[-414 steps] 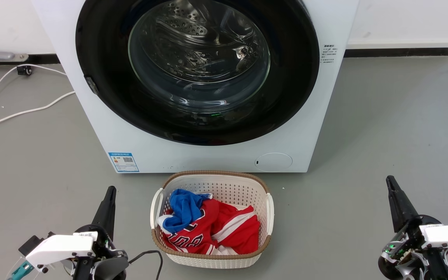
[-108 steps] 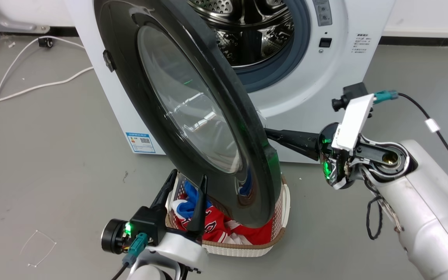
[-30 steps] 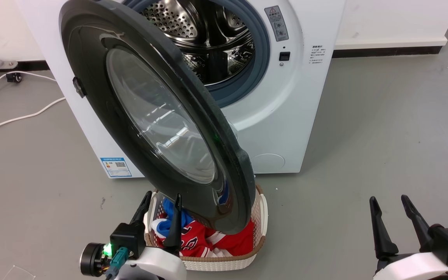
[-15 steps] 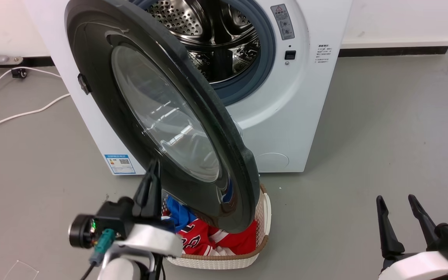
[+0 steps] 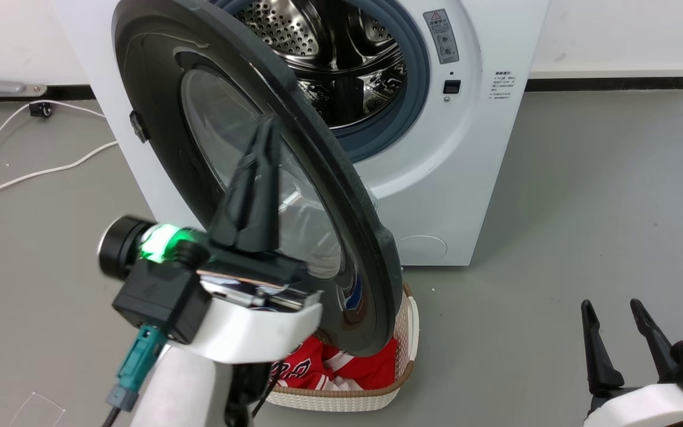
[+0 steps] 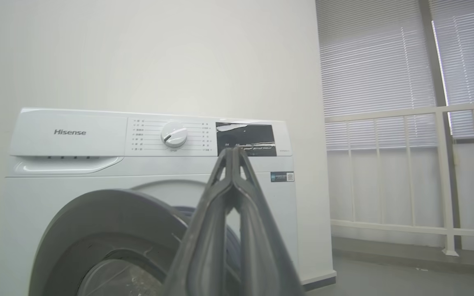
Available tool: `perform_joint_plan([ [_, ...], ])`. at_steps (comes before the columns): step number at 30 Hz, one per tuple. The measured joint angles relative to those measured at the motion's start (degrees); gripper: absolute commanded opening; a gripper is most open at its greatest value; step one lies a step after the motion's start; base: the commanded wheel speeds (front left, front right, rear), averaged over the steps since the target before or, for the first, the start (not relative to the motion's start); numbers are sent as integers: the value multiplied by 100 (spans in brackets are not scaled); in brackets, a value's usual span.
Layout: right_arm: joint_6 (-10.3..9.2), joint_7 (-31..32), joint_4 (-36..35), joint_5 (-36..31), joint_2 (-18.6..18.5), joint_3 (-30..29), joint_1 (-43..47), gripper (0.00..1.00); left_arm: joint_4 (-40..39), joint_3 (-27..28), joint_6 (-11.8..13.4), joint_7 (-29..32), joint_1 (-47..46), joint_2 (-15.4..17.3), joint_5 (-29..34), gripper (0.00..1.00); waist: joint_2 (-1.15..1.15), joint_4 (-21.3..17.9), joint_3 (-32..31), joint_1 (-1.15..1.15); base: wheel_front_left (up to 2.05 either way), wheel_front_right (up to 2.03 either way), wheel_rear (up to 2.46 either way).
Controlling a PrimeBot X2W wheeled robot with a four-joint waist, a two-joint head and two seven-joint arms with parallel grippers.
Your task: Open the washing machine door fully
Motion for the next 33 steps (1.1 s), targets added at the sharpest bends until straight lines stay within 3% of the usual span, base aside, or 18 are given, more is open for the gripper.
perform_joint_plan([
  [11, 0, 18, -12, 111, 0, -30, 58, 100, -513, -1736, -118, 704, -420, -18, -592, 0, 0, -14, 12, 0, 0, 0, 0],
  [21, 0, 16, 14, 159, 2, -70, 69, 100, 372, -3104, -319, 1556, -26, -22, -1310, 0, 0, -25, 68, 0, 0, 0, 0],
  [24, 0, 16, 13, 159, 2, -49, 65, 100, 827, -3221, -297, 1695, 85, -20, -1429, 0, 0, -43, 85, 0, 0, 0, 0],
  [33, 0, -8, 34, 188, 2, 41, -24, 100, 2041, -2886, 111, 1380, -180, -18, -1349, 0, 0, -82, 218, 0, 0, 0, 0],
])
